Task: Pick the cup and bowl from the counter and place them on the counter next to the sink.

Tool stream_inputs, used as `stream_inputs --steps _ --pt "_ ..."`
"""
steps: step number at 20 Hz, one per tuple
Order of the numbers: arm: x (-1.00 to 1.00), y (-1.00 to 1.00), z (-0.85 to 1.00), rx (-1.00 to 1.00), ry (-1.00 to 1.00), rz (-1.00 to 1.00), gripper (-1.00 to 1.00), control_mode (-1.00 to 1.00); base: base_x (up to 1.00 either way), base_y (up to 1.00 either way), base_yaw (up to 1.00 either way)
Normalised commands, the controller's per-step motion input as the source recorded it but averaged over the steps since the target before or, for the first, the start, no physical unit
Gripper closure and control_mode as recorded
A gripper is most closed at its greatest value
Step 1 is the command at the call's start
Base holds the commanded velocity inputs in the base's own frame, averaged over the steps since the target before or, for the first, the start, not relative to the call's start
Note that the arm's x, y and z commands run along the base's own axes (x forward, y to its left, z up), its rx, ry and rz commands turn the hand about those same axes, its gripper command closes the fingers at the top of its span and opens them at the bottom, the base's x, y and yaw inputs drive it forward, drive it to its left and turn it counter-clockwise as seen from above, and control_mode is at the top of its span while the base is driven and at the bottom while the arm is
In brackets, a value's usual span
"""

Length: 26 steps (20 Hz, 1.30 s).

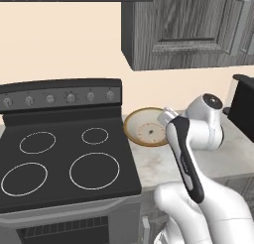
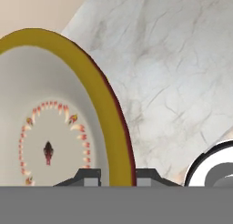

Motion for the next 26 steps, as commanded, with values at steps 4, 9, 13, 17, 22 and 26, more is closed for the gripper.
stream_inputs --steps 4,9,13,17,22,26 --pt "0.0 0.0 0.0 0.0 0.0 0.0 1.0 1.0 -0.41 0.17 0.0" --pt "0.0 0.0 0.0 0.0 0.0 0.0 1.0 1.0 -0.95 0.44 0.0" --pt "0.0 0.0 0.0 0.0 0.0 0.0 1.0 1.0 -0.08 0.04 0.0" --pt "0.0 0.0 0.0 0.0 0.0 0.0 1.0 1.0 0.27 0.46 0.42" --pt "0.0 0.0 0.0 0.0 0.0 0.0 1.0 1.0 0.21 0.44 0.89" --pt "0.0 0.0 0.0 0.0 0.0 0.0 1.0 1.0 0.0 0.41 0.98"
